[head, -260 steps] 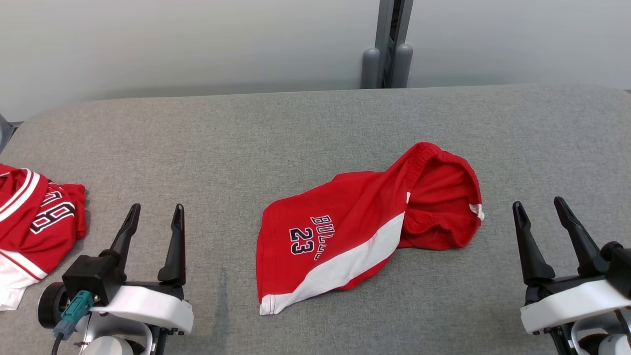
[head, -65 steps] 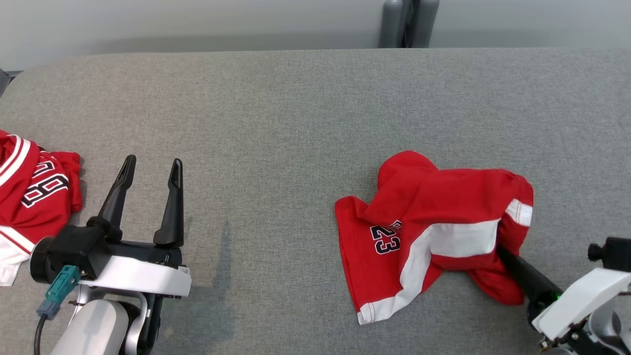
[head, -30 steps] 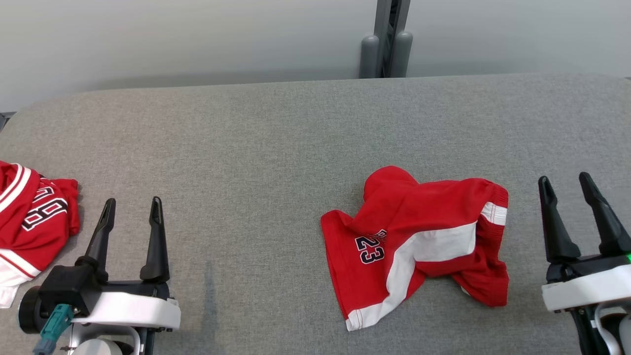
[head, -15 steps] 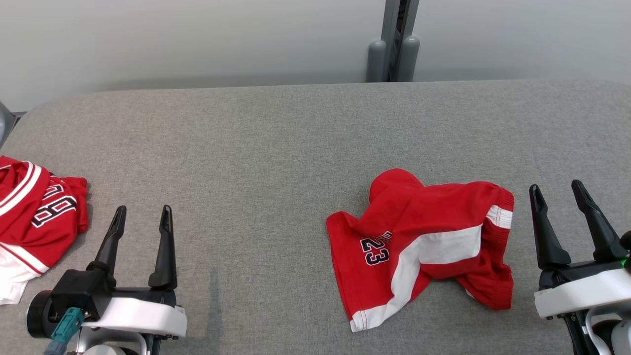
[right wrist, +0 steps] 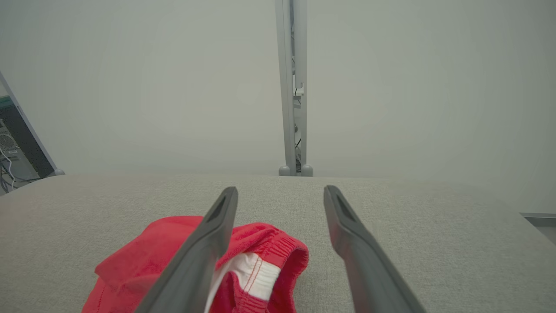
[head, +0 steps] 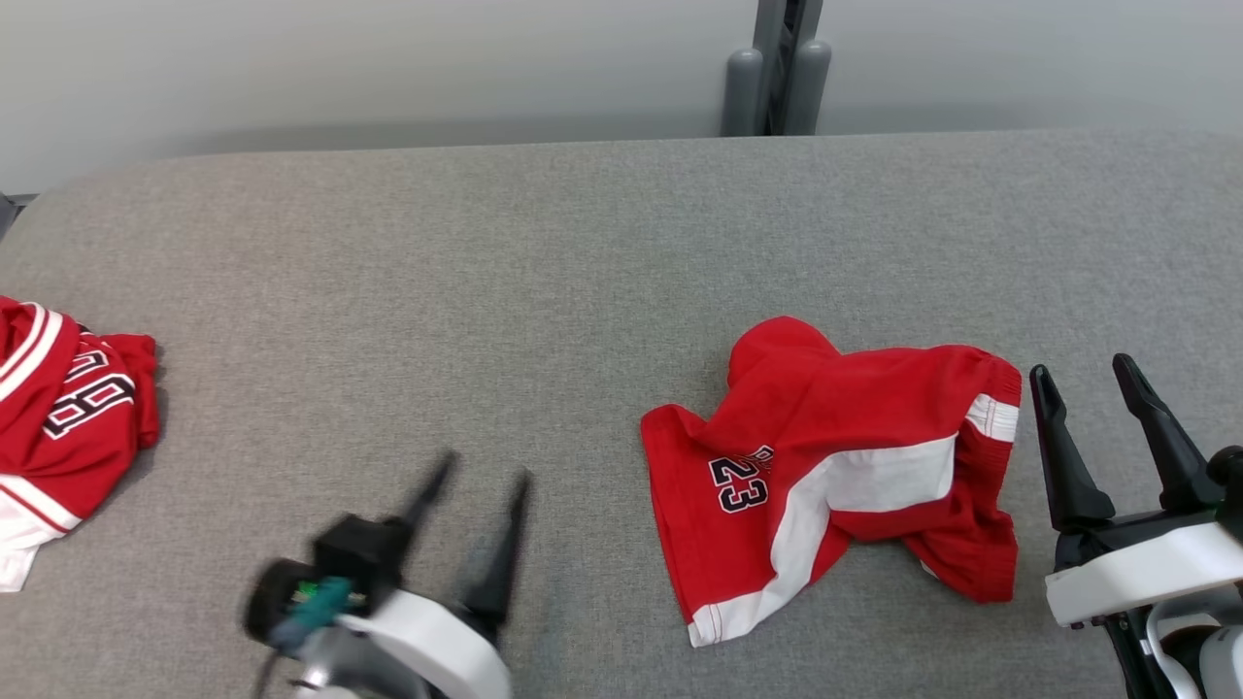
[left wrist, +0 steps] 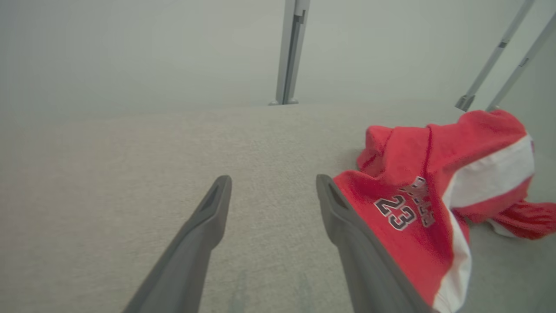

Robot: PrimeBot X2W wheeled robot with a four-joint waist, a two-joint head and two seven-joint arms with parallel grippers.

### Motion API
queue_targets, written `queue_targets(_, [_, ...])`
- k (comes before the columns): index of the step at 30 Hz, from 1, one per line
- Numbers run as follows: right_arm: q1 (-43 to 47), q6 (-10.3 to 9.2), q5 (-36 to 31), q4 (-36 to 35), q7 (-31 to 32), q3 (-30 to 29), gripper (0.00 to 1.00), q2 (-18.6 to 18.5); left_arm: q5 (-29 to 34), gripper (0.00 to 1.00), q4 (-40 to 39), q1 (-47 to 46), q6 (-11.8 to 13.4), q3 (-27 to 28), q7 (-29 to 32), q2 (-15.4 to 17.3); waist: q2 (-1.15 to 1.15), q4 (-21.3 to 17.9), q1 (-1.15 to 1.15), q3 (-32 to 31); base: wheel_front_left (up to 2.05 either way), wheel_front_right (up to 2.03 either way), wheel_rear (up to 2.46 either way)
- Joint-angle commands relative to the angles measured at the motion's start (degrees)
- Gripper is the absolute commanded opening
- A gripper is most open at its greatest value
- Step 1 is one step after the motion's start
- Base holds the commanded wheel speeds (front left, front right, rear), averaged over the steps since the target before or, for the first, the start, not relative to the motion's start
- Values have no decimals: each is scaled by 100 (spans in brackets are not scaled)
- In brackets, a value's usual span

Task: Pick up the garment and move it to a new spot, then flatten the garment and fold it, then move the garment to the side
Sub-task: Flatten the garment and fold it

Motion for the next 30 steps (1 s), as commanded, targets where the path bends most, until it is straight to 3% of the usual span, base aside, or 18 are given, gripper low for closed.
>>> queue_targets(1, [-67,1,-24,1,14,17,100,-31,-91,100,131,-84,-181,-214,212,-78,0,-51,0,54,0,0,0])
queue_targets(7, [-97,1,37,81,103,50,100,7,-435,100,653,-35,-705,-1017,1103,-480,0,-225,0,248,0,0,0])
queue_targets(20, [-285,1,114,161,47,136,100,-23,-592,100,1152,-400,-1120,-1396,1411,-762,0,-563,0,718,0,0,0])
queue_targets(21, [-299,1,117,164,42,146,100,-26,-572,65,1186,-423,-1116,-1404,1406,-757,0,-578,0,739,0,0,0])
queue_targets(22, [-310,1,151,172,53,173,100,-29,-550,0,1213,-436,-1121,-1412,1382,-760,0,-585,0,755,0,0,0])
queue_targets(30, [-335,1,679,153,344,821,100,-399,-503,0,1259,-561,-1054,-1327,1249,-680,0,-532,0,788,0,0,0])
